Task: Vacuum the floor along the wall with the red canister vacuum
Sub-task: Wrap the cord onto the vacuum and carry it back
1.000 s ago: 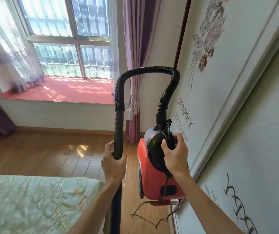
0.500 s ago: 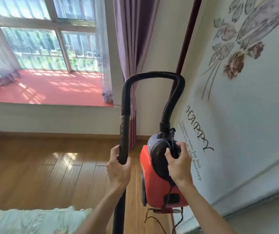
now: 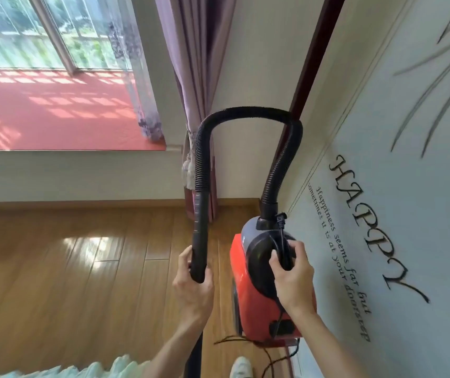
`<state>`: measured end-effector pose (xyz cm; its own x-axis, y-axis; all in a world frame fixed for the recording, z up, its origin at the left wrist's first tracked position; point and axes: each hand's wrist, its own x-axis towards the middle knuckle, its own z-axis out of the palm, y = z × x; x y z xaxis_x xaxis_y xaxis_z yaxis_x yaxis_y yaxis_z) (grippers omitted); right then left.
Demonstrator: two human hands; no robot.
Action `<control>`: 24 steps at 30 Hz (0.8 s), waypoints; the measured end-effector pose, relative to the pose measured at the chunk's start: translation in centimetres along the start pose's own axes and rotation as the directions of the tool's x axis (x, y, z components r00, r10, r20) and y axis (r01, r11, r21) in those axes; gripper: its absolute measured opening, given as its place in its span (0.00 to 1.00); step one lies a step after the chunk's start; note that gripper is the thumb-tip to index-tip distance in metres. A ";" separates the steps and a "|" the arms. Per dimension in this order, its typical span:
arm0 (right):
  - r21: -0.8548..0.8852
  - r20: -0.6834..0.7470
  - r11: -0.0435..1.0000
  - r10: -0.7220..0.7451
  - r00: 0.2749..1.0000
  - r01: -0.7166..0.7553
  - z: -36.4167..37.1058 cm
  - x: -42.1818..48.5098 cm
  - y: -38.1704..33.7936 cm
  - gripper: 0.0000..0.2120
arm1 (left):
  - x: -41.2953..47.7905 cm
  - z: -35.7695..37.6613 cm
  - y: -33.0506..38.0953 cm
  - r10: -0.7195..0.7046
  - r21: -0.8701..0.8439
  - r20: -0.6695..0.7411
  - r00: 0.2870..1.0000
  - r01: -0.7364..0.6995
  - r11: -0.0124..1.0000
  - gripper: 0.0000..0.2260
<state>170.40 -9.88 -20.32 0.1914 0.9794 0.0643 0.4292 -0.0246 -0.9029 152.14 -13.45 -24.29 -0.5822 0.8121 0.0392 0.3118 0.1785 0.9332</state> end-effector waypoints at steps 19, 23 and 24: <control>-0.040 0.044 0.996 0.088 0.995 -0.086 17.3 12.3 31.3 0.13 | 7.3 24.1 -29.0 -0.120 0.140 0.003 0.993 0.119 0.983 0.24; -0.032 0.031 0.996 0.083 0.996 -0.082 20.5 13.6 36.2 0.12 | 8.5 27.2 -34.5 -0.136 0.177 -0.021 0.991 0.137 0.975 0.24; -0.033 0.026 0.997 0.075 0.997 -0.074 21.2 14.1 37.4 0.13 | 8.9 27.8 -35.8 -0.143 0.180 -0.030 0.989 0.146 0.973 0.24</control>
<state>170.41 7.22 -62.20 0.1997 0.9798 -0.0143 0.4430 -0.1033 -0.8906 156.71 2.83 -67.34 -0.6428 0.7614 -0.0840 0.3534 0.3921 0.8493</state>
